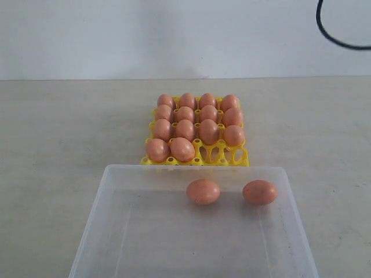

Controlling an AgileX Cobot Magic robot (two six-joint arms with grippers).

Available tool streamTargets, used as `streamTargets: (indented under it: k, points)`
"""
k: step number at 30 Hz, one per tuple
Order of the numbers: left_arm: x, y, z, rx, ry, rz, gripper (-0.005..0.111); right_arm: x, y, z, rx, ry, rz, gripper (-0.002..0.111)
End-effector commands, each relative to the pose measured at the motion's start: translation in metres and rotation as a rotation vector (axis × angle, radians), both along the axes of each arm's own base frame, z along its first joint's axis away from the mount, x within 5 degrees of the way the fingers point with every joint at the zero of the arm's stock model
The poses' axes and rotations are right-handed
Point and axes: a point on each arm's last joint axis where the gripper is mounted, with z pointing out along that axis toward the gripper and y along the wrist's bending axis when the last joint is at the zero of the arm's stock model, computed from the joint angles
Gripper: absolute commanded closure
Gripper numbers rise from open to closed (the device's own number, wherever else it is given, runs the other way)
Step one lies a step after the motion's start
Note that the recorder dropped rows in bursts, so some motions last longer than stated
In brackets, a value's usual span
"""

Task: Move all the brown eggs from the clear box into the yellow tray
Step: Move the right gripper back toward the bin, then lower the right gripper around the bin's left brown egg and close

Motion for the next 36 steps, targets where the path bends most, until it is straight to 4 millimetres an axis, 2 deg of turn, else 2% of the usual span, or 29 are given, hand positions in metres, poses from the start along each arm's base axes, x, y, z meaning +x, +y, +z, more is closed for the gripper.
streamTargets:
  k: [1, 4, 7, 10, 12, 14, 16, 17, 19, 22, 25, 27, 29, 33, 36]
  points:
    - [0.000, 0.000, -0.001, 0.002, 0.002, -0.009, 0.103, 0.020, -0.026, -0.036, -0.143, -0.119, -0.259, 0.108]
    - [0.000, 0.000, -0.001, 0.002, 0.002, -0.009, 0.103, 0.035, -0.049, -0.053, -0.348, -0.247, -0.526, 0.108]
    - [0.000, 0.000, -0.001, 0.002, 0.002, -0.009, 0.103, 0.043, -0.084, -0.066, -0.634, -0.317, -0.918, 0.108]
    - [0.000, 0.000, -0.001, 0.002, 0.002, -0.009, 0.103, 0.034, -0.127, -0.074, -0.931, -0.306, -1.364, 0.108]
    - [0.000, 0.000, -0.001, 0.002, 0.002, -0.009, 0.103, 0.019, -0.155, -0.084, -0.971, -0.135, -1.631, 0.108]
    - [0.000, 0.000, -0.001, 0.002, 0.002, -0.009, 0.103, 0.004, -0.173, -0.103, -1.000, 0.104, -1.698, 0.108]
    - [0.000, 0.000, -0.001, 0.002, 0.002, -0.009, 0.103, -0.010, -0.181, -0.124, -1.121, 0.383, -1.559, 0.108]
    - [0.000, 0.000, -0.001, 0.002, 0.002, -0.009, 0.103, -0.017, -0.178, -0.134, -1.151, 0.519, -1.416, 0.108]
    - [0.000, 0.000, -0.001, 0.002, 0.002, -0.009, 0.103, -0.026, -0.164, -0.147, -1.086, 0.701, -1.152, 0.108]
    - [0.000, 0.000, -0.001, 0.002, 0.002, -0.009, 0.103, -0.035, -0.122, -0.146, -0.921, 0.787, -0.746, 0.108]
    - [0.000, 0.000, -0.001, 0.002, 0.002, -0.009, 0.103, -0.052, -0.066, -0.131, -0.884, 0.619, -0.232, 0.108]
    - [0.000, 0.000, -0.001, 0.002, 0.002, -0.009, 0.103, -0.064, -0.028, -0.124, -0.882, 0.493, 0.017, 0.108]
    - [0.000, 0.000, -0.001, 0.002, 0.002, -0.009, 0.103, -0.069, 0.004, -0.126, -0.940, 0.382, 0.126, 0.108]
    - [0.000, 0.000, -0.001, 0.002, 0.002, -0.009, 0.103, -0.070, 0.060, -0.146, -1.181, 0.016, 0.285, 0.108]
    - [0.000, 0.000, -0.001, 0.002, 0.002, -0.009, 0.103, -0.068, 0.093, -0.167, -1.217, -0.083, 0.295, 0.098]
